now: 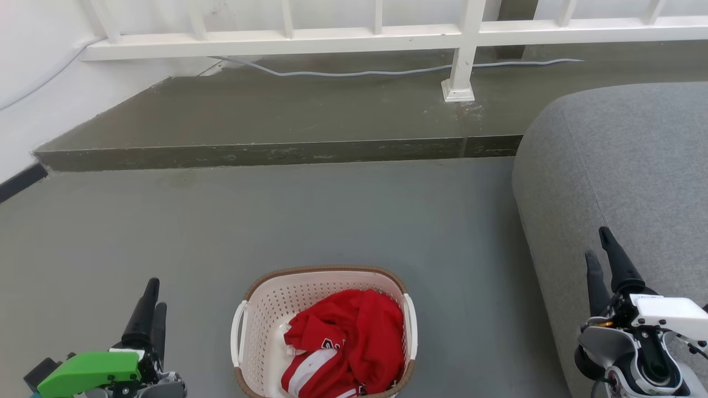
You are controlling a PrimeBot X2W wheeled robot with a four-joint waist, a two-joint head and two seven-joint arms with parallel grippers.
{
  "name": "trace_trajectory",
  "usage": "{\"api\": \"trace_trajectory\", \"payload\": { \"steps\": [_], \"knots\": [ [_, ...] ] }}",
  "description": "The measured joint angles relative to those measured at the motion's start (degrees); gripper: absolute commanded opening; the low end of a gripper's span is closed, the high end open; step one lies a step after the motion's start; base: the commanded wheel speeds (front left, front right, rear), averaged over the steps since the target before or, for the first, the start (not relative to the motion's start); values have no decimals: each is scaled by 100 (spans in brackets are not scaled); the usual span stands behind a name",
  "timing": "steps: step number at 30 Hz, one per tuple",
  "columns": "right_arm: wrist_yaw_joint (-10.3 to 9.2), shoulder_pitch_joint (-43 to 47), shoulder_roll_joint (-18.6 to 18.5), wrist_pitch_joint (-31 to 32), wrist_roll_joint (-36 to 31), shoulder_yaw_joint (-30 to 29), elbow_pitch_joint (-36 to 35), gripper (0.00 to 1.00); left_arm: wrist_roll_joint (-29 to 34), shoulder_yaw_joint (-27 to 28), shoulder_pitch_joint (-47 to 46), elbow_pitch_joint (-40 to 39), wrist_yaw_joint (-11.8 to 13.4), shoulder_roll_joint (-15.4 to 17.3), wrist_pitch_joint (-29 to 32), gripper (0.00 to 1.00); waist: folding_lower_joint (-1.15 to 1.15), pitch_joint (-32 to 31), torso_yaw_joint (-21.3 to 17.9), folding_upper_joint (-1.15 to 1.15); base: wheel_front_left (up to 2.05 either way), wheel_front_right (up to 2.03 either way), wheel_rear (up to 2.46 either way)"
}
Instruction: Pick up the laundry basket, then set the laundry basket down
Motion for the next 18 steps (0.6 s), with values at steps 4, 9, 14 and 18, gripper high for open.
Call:
{"api": "trace_trajectory", "payload": {
  "steps": [4,9,14,18],
  "knots": [
    [0,-15,3,-26,-78,64,-78,100,76,-29,-10,-112,0,2,-49,100,0,5,-4,0,0,0,0],
    [0,-72,-7,-125,-326,115,-186,100,366,-74,-16,-189,0,35,-156,100,0,11,-11,0,0,0,0],
    [0,-93,-96,-208,-644,224,-288,100,645,-226,-23,-308,0,134,-266,100,0,16,-22,0,0,0,0],
    [0,-171,-196,-286,-970,300,-363,100,869,-299,-26,-326,0,203,-375,100,0,19,-30,0,0,0,0]
  ]
}}
